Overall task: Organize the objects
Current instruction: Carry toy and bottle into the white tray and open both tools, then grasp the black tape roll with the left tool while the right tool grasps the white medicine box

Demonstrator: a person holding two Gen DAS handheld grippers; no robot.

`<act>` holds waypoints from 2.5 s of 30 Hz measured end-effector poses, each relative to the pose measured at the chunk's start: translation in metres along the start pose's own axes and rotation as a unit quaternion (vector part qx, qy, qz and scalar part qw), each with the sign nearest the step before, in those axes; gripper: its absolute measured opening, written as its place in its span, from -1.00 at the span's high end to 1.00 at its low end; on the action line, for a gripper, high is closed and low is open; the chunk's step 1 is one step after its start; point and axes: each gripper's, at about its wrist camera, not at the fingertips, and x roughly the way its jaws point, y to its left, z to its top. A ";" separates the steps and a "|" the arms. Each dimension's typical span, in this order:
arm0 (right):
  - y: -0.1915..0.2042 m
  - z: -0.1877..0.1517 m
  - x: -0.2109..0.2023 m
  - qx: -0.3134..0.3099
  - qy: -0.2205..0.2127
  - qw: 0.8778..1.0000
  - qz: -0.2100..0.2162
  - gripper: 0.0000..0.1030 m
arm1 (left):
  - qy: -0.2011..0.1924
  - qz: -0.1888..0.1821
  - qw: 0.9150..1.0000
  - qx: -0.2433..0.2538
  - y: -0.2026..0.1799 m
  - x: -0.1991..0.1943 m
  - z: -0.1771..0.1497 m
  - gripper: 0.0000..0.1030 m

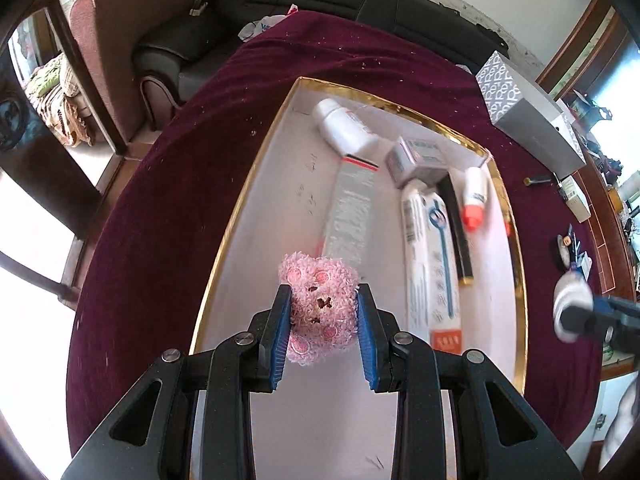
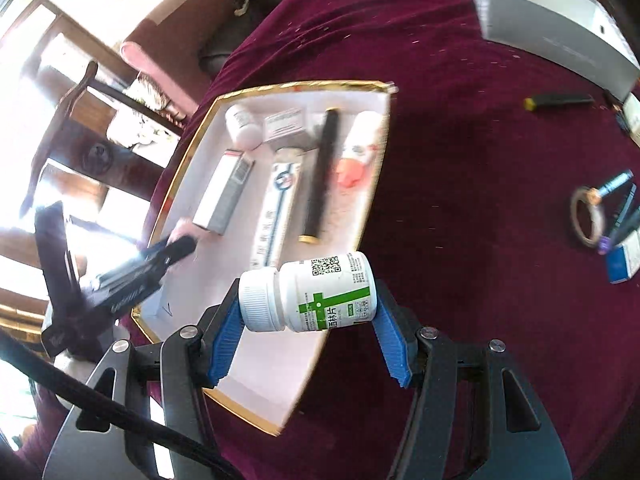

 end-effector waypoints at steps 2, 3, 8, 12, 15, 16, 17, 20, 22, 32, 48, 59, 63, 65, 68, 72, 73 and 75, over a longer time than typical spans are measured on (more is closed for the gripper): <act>0.006 0.001 0.008 -0.003 0.007 1.000 0.000 -0.16 | -0.001 0.003 1.000 0.004 0.002 0.004 0.008 0.49; 0.010 0.002 0.013 -0.005 0.010 1.000 -0.001 -0.16 | -0.001 0.005 1.000 0.007 0.003 0.008 0.015 0.49; 0.020 0.004 0.029 -0.015 0.021 1.000 -0.010 -0.16 | -0.002 0.008 1.000 0.013 0.008 0.019 0.038 0.48; 0.024 0.009 0.040 -0.023 0.026 0.999 -0.019 -0.16 | -0.003 0.002 1.000 0.015 0.011 0.028 0.053 0.42; 0.026 0.013 0.046 -0.031 0.031 0.999 -0.025 -0.16 | -0.001 0.000 1.000 0.016 0.010 0.030 0.057 0.40; 0.028 0.015 0.048 -0.036 0.033 0.998 -0.027 -0.16 | 0.004 -0.002 1.000 0.015 0.009 0.030 0.058 0.37; 0.028 0.015 0.049 -0.039 0.035 0.998 -0.028 -0.16 | 0.010 -0.004 1.000 0.013 0.010 0.031 0.058 0.36; 0.037 0.020 0.053 -0.053 0.038 0.998 -0.022 -0.16 | 0.025 -0.006 1.000 0.008 0.011 0.025 0.056 0.36; 0.047 0.023 0.056 -0.068 0.037 0.997 -0.021 -0.16 | 0.025 -0.006 1.000 0.009 0.011 0.016 0.052 0.36; 0.099 0.050 0.094 -0.149 0.034 0.987 -0.049 -0.16 | 0.020 -0.027 0.999 -0.036 0.039 -0.030 0.028 0.33; 0.096 0.066 0.119 -0.104 0.044 0.991 -0.066 -0.17 | -0.027 -0.066 0.990 -0.120 0.080 -0.084 -0.016 0.09; 0.033 0.058 0.030 -0.035 -0.021 0.993 -0.108 -0.37 | -0.038 -0.118 0.986 -0.114 0.040 -0.085 -0.019 0.09; -0.005 0.045 0.004 -0.015 -0.038 0.987 -0.156 -0.37 | -0.040 -0.127 0.988 -0.083 0.005 -0.090 -0.021 0.09; -0.020 0.031 -0.006 -0.014 -0.049 0.983 -0.179 -0.37 | -0.036 -0.124 0.990 -0.065 -0.015 -0.091 -0.023 0.09; -0.047 0.011 -0.029 -0.009 -0.064 0.978 -0.197 -0.36 | -0.021 -0.128 0.991 -0.046 -0.046 -0.088 -0.030 0.09; -0.078 -0.017 -0.058 0.002 -0.087 0.972 -0.220 -0.36 | 0.001 -0.126 0.992 -0.011 -0.092 -0.079 -0.038 0.09; -0.086 -0.021 -0.065 0.006 -0.091 0.970 -0.223 -0.36 | 0.007 -0.127 0.992 -0.002 -0.106 -0.076 -0.040 0.09; -0.101 -0.030 -0.075 0.014 -0.097 0.968 -0.229 -0.36 | 0.017 -0.129 0.991 0.012 -0.127 -0.069 -0.045 0.09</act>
